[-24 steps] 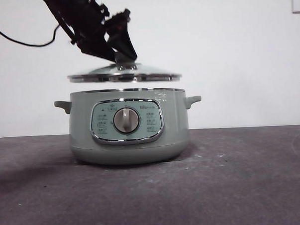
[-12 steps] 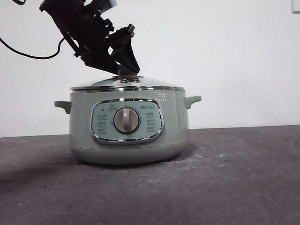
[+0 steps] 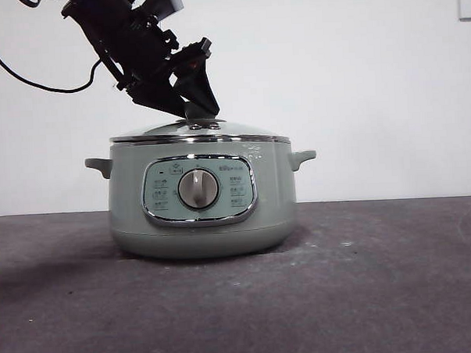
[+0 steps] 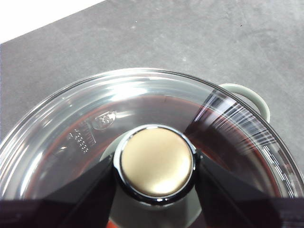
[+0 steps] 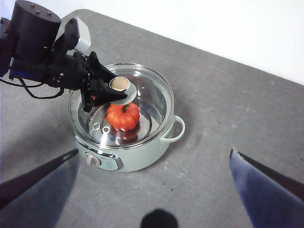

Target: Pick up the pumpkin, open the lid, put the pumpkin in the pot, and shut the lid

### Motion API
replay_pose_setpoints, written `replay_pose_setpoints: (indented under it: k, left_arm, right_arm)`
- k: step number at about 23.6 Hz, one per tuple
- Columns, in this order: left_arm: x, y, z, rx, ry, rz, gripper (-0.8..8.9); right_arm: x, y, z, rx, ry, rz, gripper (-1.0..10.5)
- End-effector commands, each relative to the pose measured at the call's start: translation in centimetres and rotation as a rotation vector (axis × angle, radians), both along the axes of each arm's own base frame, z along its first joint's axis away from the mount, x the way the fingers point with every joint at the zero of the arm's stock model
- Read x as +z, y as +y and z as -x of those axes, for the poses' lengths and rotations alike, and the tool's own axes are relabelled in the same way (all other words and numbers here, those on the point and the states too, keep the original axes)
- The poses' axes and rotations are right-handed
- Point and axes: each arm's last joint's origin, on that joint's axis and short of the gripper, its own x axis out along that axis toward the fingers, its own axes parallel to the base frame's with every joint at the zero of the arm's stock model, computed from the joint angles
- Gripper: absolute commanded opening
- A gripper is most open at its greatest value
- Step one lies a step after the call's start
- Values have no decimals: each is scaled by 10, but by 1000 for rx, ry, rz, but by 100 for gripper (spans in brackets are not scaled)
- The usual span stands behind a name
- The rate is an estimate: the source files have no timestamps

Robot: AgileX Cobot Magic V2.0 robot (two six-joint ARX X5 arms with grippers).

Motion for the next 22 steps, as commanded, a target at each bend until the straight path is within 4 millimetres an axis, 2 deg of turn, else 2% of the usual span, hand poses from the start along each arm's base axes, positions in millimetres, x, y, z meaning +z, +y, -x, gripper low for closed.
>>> replay_pose_setpoints:
  k: [1, 3, 5, 7, 16, 22]
  left_arm:
    - [1, -3, 0, -20, -14, 0, 20]
    - [0, -3, 1, -19, -3, -5, 189]
    - [-1, -3, 1, -19, 4, -9, 456]
    - [-1, -3, 1, -19, 7, -10, 577]
    - [2, -2, 3, -18, 4, -8, 574]
    - [23, 4, 16, -18, -20, 2, 574]
  right_arm:
    - [0, 0, 1, -1, 6, -7, 598]
    - [0, 0, 1, -1, 7, -6, 598]
    - [0, 0, 1, -1, 7, -6, 598]
    - [0, 0, 1, -1, 9, -6, 598]
    - [-2, 1, 3, 64, 53, -34, 597]
    - [-5, 0, 5, 63, 86, -16, 597]
